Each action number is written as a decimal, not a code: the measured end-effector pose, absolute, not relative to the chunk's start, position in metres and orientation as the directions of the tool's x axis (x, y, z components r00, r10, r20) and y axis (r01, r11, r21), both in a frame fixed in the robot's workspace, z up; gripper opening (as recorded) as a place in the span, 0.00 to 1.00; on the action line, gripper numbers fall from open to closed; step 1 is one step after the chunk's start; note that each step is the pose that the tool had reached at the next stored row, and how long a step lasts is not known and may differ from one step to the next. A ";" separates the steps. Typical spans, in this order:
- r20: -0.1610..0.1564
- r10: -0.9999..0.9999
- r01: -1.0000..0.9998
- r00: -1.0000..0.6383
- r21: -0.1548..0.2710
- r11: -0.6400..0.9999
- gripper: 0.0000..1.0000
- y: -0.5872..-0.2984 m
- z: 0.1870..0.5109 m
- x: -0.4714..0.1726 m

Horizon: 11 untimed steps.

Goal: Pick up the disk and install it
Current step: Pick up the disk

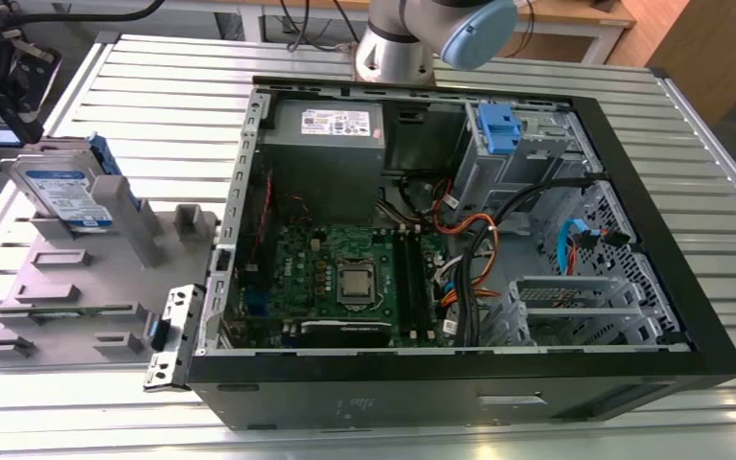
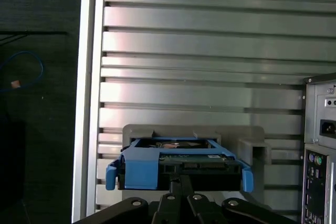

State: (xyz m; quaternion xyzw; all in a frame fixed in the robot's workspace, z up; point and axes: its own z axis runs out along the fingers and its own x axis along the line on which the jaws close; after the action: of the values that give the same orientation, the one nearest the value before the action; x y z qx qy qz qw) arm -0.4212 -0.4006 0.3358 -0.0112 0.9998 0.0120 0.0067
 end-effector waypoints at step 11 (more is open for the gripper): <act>-0.014 -0.164 -0.165 -0.986 0.024 0.986 0.11 -0.401 0.336 -0.421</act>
State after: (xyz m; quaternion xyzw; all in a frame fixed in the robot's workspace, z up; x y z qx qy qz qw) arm -0.4212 -0.4006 0.3357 -0.0825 0.9965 0.0124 0.0058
